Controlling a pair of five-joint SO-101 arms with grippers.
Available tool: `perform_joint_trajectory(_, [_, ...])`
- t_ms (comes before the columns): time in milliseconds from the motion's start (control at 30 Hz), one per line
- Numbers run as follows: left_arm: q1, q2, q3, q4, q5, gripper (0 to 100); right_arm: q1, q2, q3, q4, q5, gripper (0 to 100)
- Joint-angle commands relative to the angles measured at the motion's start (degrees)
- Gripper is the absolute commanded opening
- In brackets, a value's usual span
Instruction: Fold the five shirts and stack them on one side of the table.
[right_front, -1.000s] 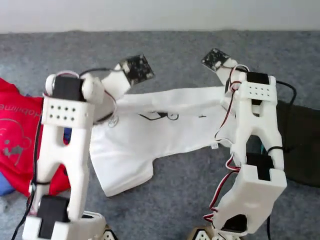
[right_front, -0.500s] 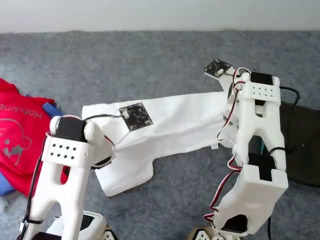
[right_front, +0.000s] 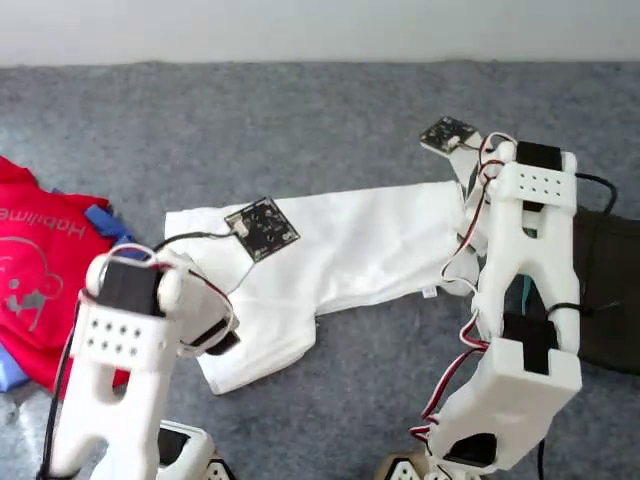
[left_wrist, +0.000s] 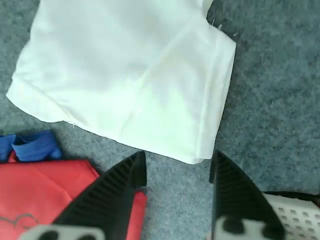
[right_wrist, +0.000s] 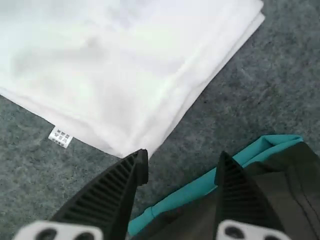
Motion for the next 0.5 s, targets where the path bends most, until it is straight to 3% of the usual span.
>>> perform_joint_trajectory(0, [1.23, -3.52, -0.57, 0.70, 2.46, 21, 0.40, -5.05, -2.20, 0.57, 0.18, 23.1])
perform_joint_trajectory(133, [-0.79, -3.52, -0.75, -1.49, 8.97, 21, -1.10, -6.99, -2.20, -0.84, -0.88, 23.1])
perform_joint_trajectory(233, [-3.96, -3.52, -0.57, -4.48, 13.27, 17, -1.98, -8.13, -2.20, -3.47, -7.03, 22.3])
perform_joint_trajectory(400, [-9.58, -3.52, -0.75, -9.49, 17.23, 1, -6.99, -7.08, -2.02, -3.38, -11.52, 0.0])
perform_joint_trajectory(467, [-12.57, -3.60, -0.84, -9.67, 18.99, 2, -9.98, -7.08, -2.02, -0.84, -11.60, 3.5])
